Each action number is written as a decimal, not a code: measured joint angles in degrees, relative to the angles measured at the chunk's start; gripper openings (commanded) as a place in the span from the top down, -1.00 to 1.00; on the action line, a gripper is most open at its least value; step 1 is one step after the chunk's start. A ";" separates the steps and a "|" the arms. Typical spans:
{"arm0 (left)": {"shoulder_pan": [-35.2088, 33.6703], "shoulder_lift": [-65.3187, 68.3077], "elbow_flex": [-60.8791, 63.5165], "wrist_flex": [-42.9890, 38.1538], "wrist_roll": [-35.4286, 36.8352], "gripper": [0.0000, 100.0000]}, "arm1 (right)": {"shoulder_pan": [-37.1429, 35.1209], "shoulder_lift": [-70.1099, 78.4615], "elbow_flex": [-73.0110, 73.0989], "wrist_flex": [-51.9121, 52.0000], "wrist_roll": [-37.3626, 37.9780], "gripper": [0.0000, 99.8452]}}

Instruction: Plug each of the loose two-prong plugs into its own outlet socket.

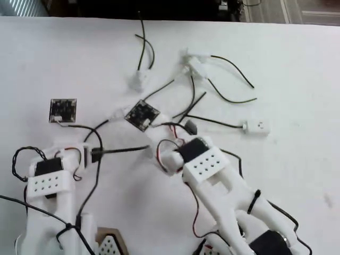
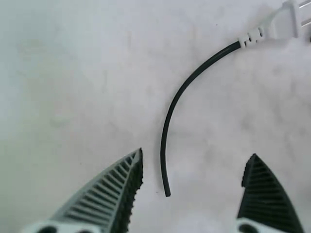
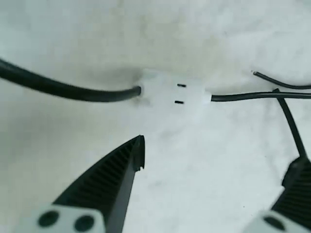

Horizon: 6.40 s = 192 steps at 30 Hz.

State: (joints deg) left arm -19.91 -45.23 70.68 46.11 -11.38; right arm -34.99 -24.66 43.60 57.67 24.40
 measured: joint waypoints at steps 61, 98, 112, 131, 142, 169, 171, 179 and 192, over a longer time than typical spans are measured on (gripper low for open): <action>0.00 0.00 0.79 -2.11 0.00 0.36 | 14.51 48.26 -57.41 5.45 17.58 0.96; 0.00 0.00 0.79 -2.11 0.00 0.35 | 31.12 58.11 -92.66 40.26 8.09 0.62; -8.26 0.00 0.79 -2.11 4.13 0.35 | 9.14 38.68 -58.73 32.88 -7.03 0.62; -14.42 0.00 0.09 -2.11 6.15 0.36 | -9.58 56.35 -63.56 9.67 4.22 0.24; -14.42 0.00 0.09 -2.11 6.15 0.36 | -10.55 78.77 -89.58 11.78 6.42 0.25; -13.01 0.00 0.09 -3.60 6.15 0.36 | -3.34 96.62 -128.79 40.62 4.84 0.96; -13.01 0.00 0.09 -3.60 6.15 0.36 | -1.93 96.62 -128.79 40.79 4.66 0.96; -12.92 0.00 0.09 -3.60 6.15 0.36 | 2.11 88.26 -120.79 40.79 4.31 0.97; -12.92 0.00 0.09 -3.60 6.15 0.36 | 10.64 49.93 -68.57 40.44 0.70 0.96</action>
State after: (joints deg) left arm -32.84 -45.23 70.77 42.51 -5.23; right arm -24.35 25.27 -24.97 98.11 25.10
